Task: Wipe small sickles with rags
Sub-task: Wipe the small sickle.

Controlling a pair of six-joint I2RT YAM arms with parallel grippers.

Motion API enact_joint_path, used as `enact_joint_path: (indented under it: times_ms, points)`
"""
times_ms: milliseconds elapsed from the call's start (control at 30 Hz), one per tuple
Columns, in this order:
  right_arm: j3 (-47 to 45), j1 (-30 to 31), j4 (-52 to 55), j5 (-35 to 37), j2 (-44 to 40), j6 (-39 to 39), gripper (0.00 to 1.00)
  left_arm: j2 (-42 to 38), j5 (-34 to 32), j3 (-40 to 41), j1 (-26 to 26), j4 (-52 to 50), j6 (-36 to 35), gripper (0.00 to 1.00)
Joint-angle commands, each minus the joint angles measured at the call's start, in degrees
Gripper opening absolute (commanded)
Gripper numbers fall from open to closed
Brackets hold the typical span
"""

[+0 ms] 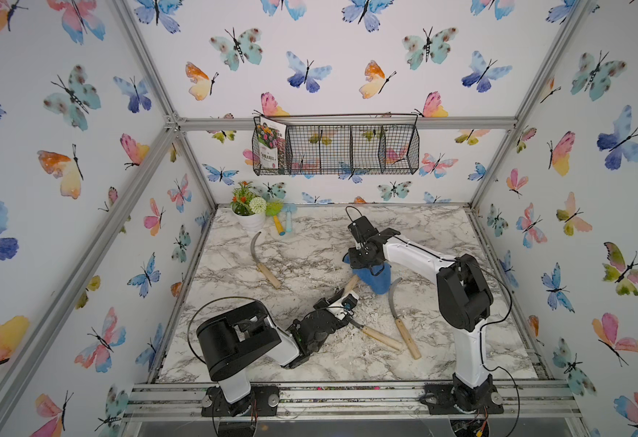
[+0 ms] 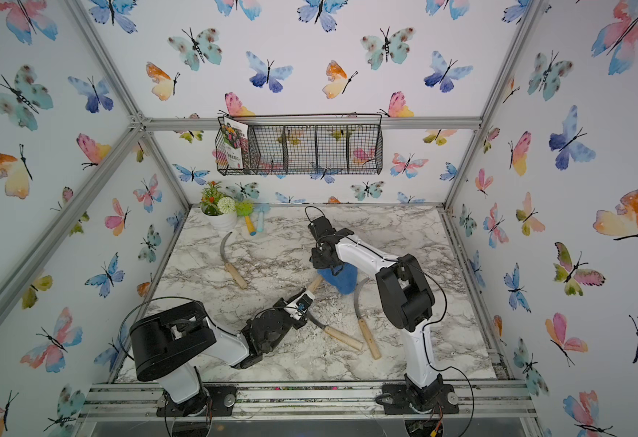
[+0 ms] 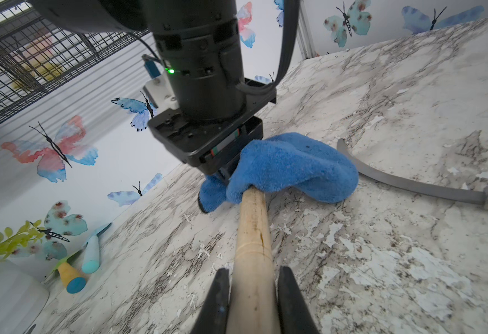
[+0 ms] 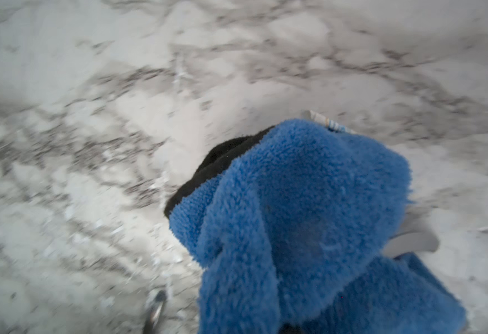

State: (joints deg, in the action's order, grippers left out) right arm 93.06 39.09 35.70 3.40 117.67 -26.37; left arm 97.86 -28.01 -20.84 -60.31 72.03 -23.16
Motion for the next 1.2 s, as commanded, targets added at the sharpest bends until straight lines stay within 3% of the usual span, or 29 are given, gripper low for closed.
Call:
enact_joint_path:
  times_ms: [0, 100, 233, 367, 533, 700, 967, 1167]
  points:
    - [-1.09, -0.33, 4.1, -2.97, -1.32, -0.87, 0.02, -1.02, -2.05, -0.88, 0.44, 2.5, -0.44, 0.0]
    - [-2.14, -1.1, 5.39, 3.67, -1.38, -1.42, 0.02, -1.51, -2.09, -0.6, 0.42, 2.31, -0.27, 0.0]
    - [-6.56, -7.62, 3.66, 0.35, -1.24, -0.76, 0.02, -2.29, -2.14, -0.18, 0.43, 2.28, -0.17, 0.0]
    - [-10.01, -13.22, 1.47, 1.33, -0.94, 0.02, 0.02, -2.77, -2.4, 0.17, 0.43, 2.3, -0.05, 0.0]
    - [-9.73, -14.94, 1.22, 1.52, 0.1, 0.79, 0.02, -2.78, -2.22, 0.1, 0.46, 2.24, -0.04, 0.0]
    - [-8.99, -11.51, -0.81, -0.73, -2.41, 1.85, 0.02, -2.42, -2.31, -0.19, 0.38, 2.24, -0.04, 0.0]
    - [-1.89, 2.84, 2.25, 1.7, -2.97, 1.45, 0.02, -1.98, -2.55, -0.39, 0.39, 2.32, -0.13, 0.0]
    - [-1.25, 4.38, 2.92, 3.97, -3.16, -0.25, 0.02, -2.28, -2.67, -0.17, 0.44, 2.32, -0.05, 0.0]
